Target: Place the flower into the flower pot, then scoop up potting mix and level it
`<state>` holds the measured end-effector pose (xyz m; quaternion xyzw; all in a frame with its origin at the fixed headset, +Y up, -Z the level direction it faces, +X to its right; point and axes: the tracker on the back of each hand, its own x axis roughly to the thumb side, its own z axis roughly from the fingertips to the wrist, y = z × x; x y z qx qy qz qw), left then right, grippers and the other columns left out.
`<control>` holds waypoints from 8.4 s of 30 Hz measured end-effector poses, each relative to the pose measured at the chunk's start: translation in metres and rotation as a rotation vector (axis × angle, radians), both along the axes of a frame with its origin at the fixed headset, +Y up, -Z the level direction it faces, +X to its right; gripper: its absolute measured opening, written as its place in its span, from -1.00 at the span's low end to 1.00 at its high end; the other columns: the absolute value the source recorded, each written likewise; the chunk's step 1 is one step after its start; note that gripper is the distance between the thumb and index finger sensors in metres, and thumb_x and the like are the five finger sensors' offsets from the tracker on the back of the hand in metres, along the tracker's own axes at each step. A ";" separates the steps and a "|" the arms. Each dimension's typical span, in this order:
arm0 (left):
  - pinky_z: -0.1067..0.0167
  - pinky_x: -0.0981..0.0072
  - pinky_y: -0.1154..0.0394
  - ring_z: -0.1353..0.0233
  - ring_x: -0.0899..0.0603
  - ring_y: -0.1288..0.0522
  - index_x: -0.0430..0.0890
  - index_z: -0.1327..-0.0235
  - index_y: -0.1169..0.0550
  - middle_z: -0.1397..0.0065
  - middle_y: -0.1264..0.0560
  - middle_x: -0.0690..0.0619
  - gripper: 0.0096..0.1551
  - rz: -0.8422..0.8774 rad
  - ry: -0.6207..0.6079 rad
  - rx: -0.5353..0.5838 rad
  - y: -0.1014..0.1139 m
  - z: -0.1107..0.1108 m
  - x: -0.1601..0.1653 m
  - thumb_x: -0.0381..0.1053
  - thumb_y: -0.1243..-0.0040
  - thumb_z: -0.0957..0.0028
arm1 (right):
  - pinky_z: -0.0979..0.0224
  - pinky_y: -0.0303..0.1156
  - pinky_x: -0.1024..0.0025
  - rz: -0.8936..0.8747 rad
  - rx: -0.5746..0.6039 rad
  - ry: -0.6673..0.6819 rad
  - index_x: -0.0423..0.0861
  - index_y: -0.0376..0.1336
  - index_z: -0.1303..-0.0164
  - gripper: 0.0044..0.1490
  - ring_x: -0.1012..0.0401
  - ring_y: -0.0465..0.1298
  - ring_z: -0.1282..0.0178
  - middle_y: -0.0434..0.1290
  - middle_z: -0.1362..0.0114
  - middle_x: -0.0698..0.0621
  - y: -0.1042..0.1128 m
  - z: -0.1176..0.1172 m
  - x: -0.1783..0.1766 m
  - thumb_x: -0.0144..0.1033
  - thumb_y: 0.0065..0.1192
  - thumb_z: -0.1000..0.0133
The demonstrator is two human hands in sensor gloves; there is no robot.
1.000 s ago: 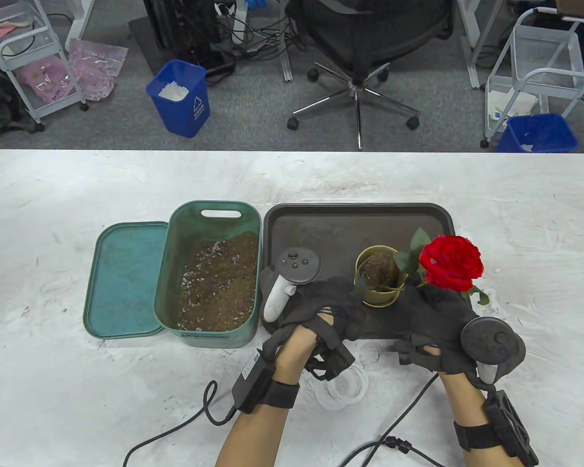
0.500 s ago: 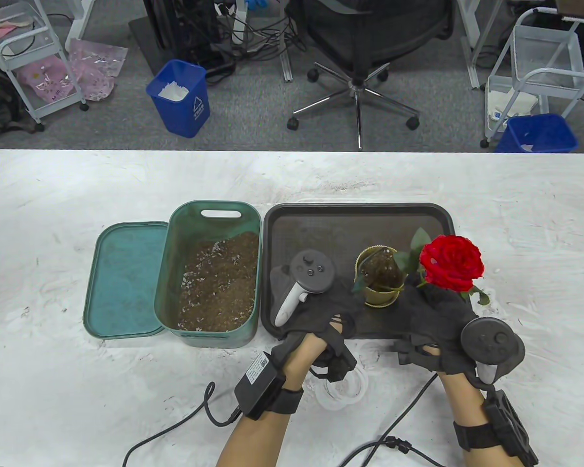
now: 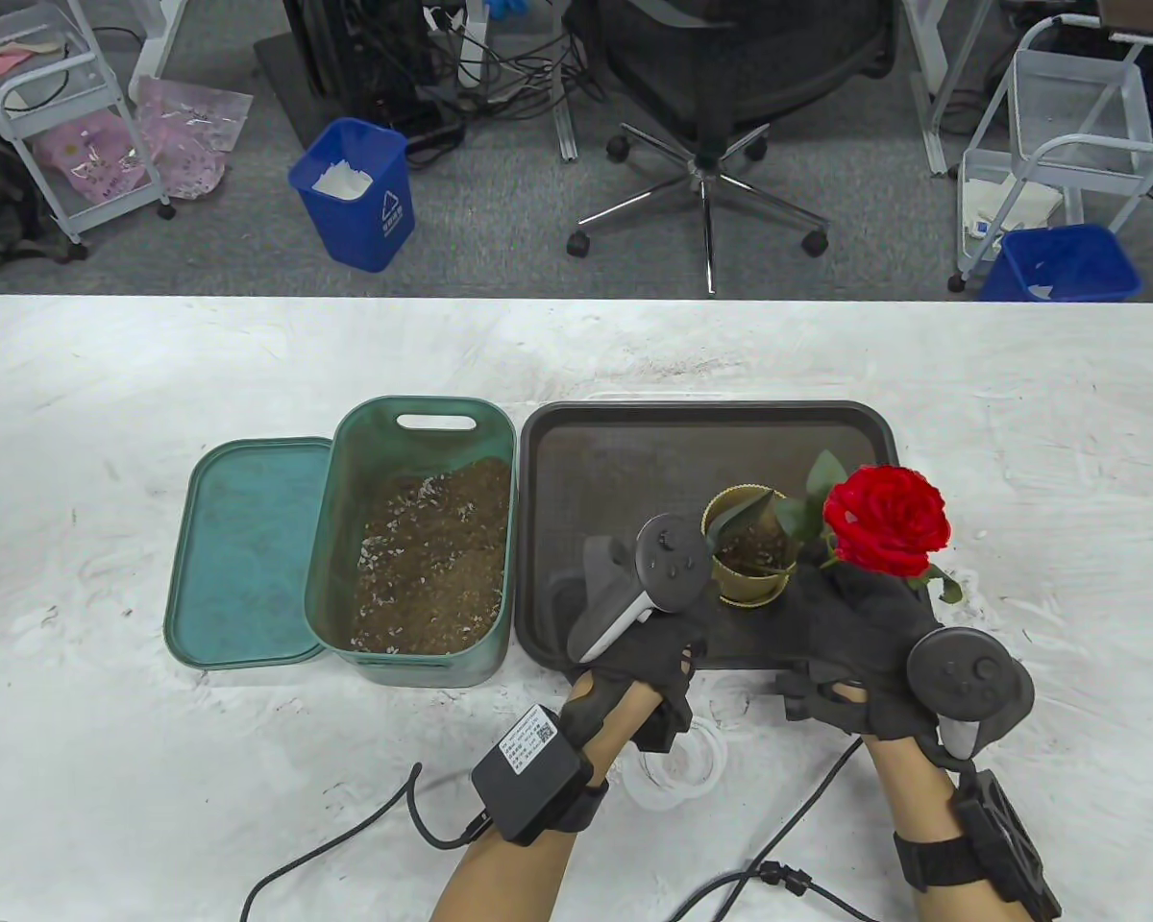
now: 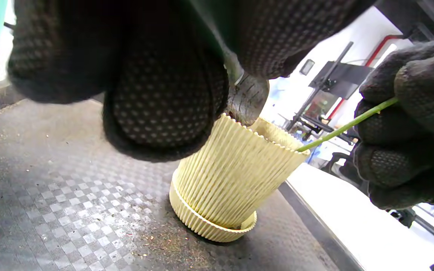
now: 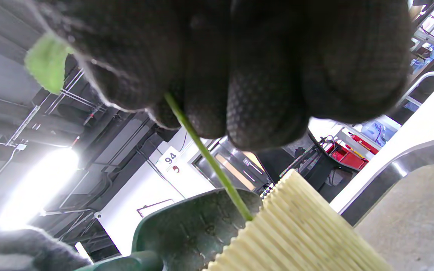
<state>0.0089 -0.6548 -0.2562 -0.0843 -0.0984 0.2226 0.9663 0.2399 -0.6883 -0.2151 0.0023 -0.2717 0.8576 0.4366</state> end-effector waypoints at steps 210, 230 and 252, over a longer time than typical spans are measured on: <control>0.47 0.29 -0.71 0.48 0.02 -0.77 -0.25 -0.22 -0.45 0.05 -0.66 -0.01 -0.36 -0.168 0.594 -0.438 0.055 -0.055 -0.215 0.09 -0.09 0.04 | 0.19 0.70 0.01 0.035 0.009 0.004 -0.06 0.51 0.07 -0.55 -0.04 0.72 0.23 0.69 0.00 -0.14 0.000 0.001 -0.006 -0.23 0.44 0.15; 0.50 0.27 -0.72 0.53 0.01 -0.77 -0.32 -0.23 -0.43 0.11 -0.67 -0.01 -0.31 -0.132 0.627 -0.700 -0.010 -0.093 -0.215 0.06 -0.07 0.07 | 0.19 0.70 0.01 0.025 0.005 0.001 -0.06 0.51 0.07 -0.55 -0.04 0.72 0.23 0.68 0.00 -0.14 0.001 0.000 -0.004 -0.23 0.44 0.15; 0.47 0.23 -0.71 0.51 -0.01 -0.77 -0.30 -0.20 -0.47 0.10 -0.68 -0.01 -0.33 0.347 0.485 -0.847 -0.018 -0.082 -0.220 0.03 -0.06 0.11 | 0.19 0.70 0.01 0.017 0.002 0.005 -0.05 0.51 0.07 -0.55 -0.04 0.72 0.23 0.68 0.00 -0.14 0.001 0.000 -0.003 -0.23 0.44 0.15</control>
